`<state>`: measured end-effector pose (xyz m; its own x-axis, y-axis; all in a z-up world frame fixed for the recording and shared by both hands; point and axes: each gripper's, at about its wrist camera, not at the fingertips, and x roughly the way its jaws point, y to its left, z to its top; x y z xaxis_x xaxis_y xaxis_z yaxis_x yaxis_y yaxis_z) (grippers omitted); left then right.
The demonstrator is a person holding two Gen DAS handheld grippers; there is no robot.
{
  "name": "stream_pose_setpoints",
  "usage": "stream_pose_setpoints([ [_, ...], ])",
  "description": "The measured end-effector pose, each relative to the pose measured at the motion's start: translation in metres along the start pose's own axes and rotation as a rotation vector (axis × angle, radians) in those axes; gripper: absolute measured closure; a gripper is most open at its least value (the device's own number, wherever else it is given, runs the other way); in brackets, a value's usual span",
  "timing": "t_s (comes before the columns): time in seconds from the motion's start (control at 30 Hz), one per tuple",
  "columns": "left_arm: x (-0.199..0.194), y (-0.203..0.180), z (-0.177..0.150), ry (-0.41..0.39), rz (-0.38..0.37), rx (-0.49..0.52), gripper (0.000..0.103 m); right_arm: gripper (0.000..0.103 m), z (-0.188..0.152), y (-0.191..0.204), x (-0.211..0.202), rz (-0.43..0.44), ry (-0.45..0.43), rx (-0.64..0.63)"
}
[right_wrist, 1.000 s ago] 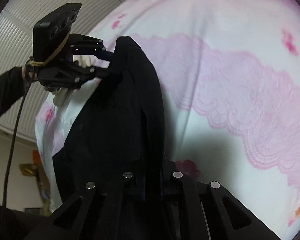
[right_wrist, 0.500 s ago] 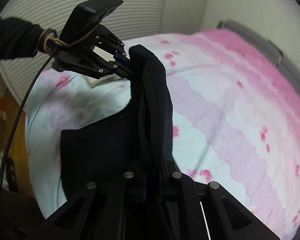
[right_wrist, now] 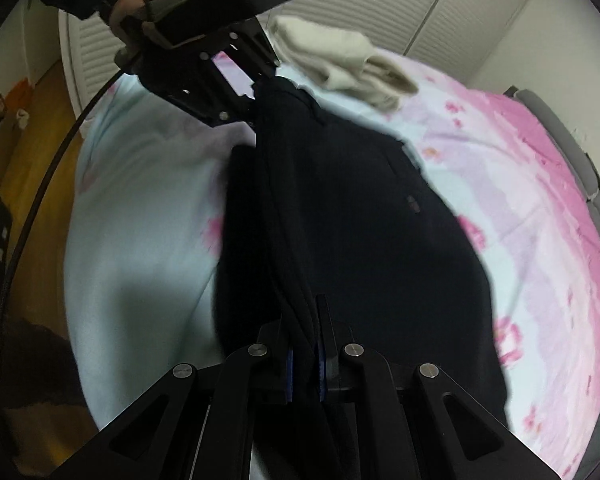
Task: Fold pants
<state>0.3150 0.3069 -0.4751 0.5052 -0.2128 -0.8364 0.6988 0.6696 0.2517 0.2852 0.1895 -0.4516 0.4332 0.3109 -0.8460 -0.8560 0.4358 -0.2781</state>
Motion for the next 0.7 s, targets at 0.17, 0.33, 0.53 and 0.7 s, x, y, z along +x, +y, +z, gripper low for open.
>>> stream_pose_setpoints([
  [0.17,-0.002,0.013,-0.017,-0.006,0.031,-0.118,0.073,0.094,0.001,0.013,0.022,-0.015,0.03,0.024],
  [0.33,-0.02,0.01,-0.032,-0.003,0.055,-0.208,0.071,0.094,0.0,0.026,0.038,-0.035,0.064,0.043],
  [0.53,-0.043,0.006,-0.031,-0.044,0.076,-0.338,0.06,0.094,0.003,0.038,0.046,-0.037,0.067,0.092],
  [0.7,-0.04,-0.008,-0.004,-0.086,0.046,-0.334,0.057,0.076,-0.006,0.045,0.034,-0.119,0.049,0.096],
])
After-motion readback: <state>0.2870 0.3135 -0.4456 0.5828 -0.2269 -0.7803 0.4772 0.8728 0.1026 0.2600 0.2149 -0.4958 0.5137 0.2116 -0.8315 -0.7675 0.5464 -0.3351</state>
